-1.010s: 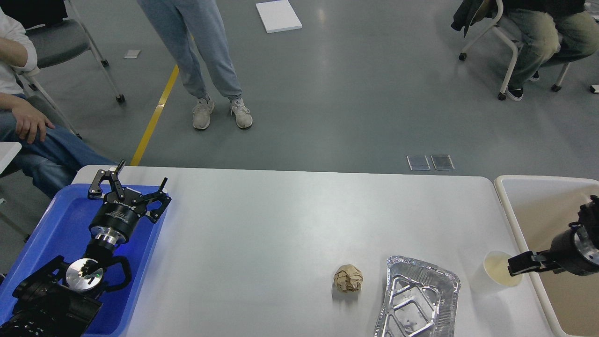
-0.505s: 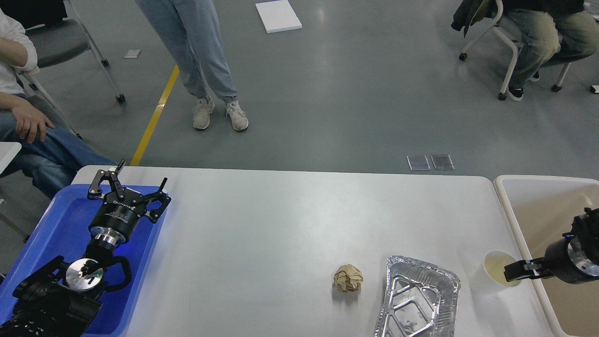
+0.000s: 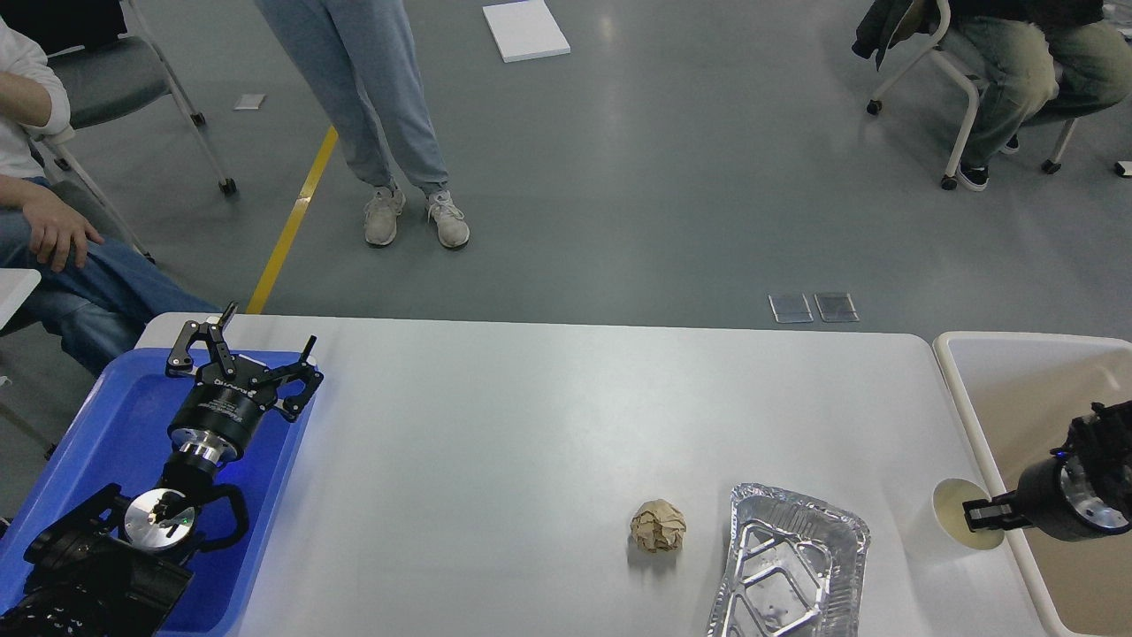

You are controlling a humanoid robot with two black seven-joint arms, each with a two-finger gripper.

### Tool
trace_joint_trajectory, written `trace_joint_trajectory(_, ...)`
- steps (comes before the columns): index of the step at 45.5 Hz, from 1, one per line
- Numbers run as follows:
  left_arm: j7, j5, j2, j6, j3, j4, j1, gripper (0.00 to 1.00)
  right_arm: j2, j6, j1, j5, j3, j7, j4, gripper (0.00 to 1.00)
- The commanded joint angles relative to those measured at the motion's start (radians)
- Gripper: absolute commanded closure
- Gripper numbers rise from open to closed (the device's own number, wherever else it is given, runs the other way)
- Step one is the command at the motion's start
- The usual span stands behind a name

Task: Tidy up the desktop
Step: 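Move the right gripper sideways onto the white paper cup, then close the right gripper on the paper cup and lift it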

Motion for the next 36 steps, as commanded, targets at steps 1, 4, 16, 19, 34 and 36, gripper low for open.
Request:
trace_joint_trajectory(1, 0.000, 0.000, 0.000, 0.000, 0.000, 0.000, 0.000, 0.00, 0.002, -0.001, 0.001, -0.001, 0.001, 0.001, 0.002, 1.00)
trace_joint_trajectory(4, 0.000, 0.000, 0.000, 0.000, 0.000, 0.000, 0.000, 0.00, 0.000, -0.001, 0.007, 0.001, 0.002, 0.003, 0.003, 1.00)
trace_joint_trajectory(16, -0.001, 0.000, 0.000, 0.000, 0.000, 0.000, 0.000, 0.00, -0.047, 0.016, 0.102, -0.001, -0.005, 0.003, 0.015, 1.00)
trace_joint_trajectory(19, 0.000, 0.000, 0.000, 0.000, 0.000, 0.000, 0.000, 0.00, -0.067, 0.027, 0.138, -0.005, -0.010, 0.004, 0.032, 1.00)
trace_joint_trajectory(34, 0.000, 0.000, 0.000, 0.000, 0.000, 0.000, 0.000, 0.00, -0.195, 0.208, 0.464, -0.063, -0.007, 0.005, 0.222, 1.00)
trace_joint_trajectory(36, 0.000, -0.001, 0.000, 0.000, 0.000, 0.000, 0.000, 0.00, -0.204, 0.240, 0.515, -0.065, -0.007, 0.004, 0.248, 1.00)
